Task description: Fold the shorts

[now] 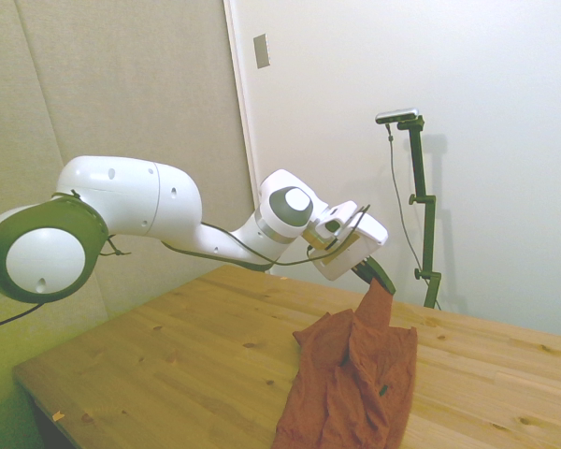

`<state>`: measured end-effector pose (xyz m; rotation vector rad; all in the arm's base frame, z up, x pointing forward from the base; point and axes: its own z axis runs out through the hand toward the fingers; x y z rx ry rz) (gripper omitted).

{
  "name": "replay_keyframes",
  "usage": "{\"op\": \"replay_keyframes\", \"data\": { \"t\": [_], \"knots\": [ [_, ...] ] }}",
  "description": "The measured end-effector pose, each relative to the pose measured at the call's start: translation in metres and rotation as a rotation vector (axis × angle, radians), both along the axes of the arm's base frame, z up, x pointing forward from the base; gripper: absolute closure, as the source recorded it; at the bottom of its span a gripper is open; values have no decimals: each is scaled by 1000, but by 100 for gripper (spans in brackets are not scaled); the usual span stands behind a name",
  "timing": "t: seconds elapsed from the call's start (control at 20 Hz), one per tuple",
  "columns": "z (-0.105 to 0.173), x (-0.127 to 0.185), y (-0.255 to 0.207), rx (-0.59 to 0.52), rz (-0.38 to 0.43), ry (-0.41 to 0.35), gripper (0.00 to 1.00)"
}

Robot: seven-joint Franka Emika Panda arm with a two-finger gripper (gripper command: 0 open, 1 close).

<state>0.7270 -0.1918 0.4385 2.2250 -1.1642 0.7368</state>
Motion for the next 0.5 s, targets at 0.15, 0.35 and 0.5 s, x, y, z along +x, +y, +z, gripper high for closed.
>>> {"op": "replay_keyframes", "data": {
  "t": [0.15, 0.35, 0.5],
  "knots": [
    [-6, 7, -15, 3, -20, -5, 0],
    [10, 12, -25, -20, -32, 1, 0],
    [24, 15, -34, -13, -43, -15, 0]
  ]
}}
